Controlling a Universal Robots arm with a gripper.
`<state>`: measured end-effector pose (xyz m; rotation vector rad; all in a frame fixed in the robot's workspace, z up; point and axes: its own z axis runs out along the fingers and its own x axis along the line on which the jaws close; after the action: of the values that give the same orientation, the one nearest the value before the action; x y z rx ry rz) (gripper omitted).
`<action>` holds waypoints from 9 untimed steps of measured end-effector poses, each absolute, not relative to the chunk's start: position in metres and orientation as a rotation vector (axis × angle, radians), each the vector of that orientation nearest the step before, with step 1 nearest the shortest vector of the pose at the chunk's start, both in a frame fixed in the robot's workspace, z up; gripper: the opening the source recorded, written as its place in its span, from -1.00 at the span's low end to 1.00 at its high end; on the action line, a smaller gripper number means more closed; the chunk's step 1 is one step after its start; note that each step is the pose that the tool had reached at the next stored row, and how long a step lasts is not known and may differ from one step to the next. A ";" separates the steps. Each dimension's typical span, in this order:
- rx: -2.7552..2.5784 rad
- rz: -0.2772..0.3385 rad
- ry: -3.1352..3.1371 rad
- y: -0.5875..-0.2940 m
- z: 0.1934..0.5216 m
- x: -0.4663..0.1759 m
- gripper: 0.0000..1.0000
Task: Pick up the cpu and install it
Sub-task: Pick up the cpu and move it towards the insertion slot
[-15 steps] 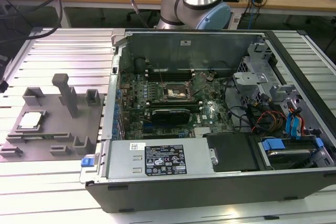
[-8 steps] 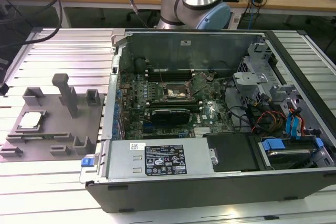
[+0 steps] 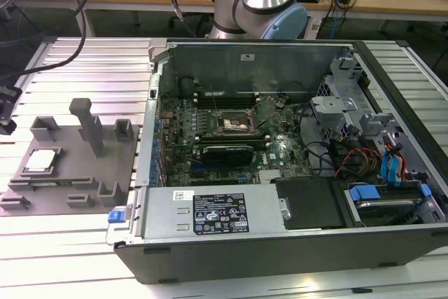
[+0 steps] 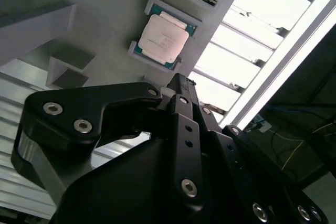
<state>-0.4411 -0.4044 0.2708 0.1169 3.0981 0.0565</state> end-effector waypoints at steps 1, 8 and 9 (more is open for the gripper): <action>0.117 0.057 3.098 -0.405 0.268 -0.441 -0.79; 0.116 0.057 3.098 -0.411 0.253 -0.440 -0.79; 0.116 0.057 3.099 -0.413 0.250 -0.439 -0.79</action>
<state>-0.4394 -0.4125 0.2499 0.1158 3.0985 0.0566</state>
